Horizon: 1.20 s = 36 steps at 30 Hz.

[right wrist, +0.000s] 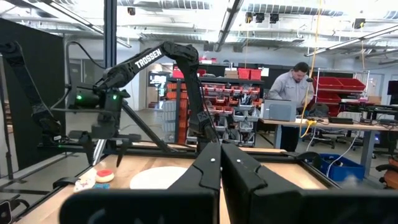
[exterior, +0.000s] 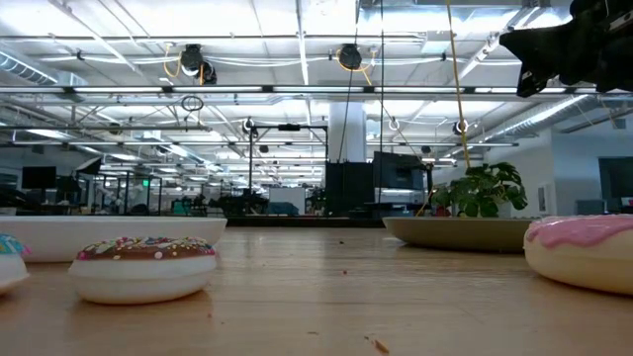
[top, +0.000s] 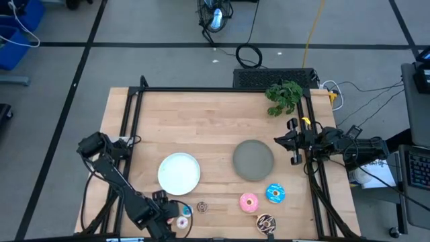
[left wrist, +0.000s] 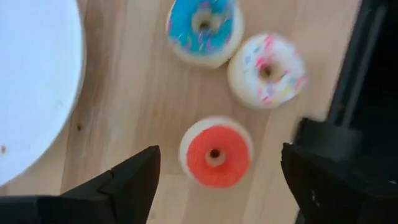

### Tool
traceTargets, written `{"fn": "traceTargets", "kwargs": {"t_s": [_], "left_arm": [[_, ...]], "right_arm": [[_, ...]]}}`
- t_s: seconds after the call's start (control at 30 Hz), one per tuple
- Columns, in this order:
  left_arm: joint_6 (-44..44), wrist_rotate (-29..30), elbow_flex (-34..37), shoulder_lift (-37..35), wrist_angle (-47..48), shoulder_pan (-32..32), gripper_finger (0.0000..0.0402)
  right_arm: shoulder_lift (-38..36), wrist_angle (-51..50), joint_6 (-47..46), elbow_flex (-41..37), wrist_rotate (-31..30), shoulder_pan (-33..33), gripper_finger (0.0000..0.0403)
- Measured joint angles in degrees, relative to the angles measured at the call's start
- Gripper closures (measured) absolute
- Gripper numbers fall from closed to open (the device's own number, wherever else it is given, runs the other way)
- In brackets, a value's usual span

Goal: Pick & Place donuts
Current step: Put the small orange donut on the white plate

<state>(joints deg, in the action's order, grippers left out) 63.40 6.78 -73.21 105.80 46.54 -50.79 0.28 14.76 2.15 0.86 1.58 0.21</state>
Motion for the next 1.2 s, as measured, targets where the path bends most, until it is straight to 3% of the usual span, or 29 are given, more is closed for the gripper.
{"fn": "traceTargets", "kwargs": {"t_s": [0.27,0.47,0.8,1.2], "left_arm": [[0.1,-0.3,1.9,0.0,-1.9,-0.5,0.0040],[-0.8,0.6,2.9,0.5,-3.9,-0.5,0.0039],[-3.3,-3.7,2.6,6.7,-3.9,-0.5,0.0039],[-4.5,-0.9,3.0,4.8,-5.1,-0.2,0.0039]], "right_arm": [[0.0,0.0,0.0,0.0,0.0,0.0,0.0403],[0.0,0.0,0.0,0.0,0.0,0.0,0.0403],[0.0,-0.2,0.0,0.0,0.0,0.0,0.0403],[0.4,0.0,0.0,0.0,0.0,0.0,0.0403]]}}
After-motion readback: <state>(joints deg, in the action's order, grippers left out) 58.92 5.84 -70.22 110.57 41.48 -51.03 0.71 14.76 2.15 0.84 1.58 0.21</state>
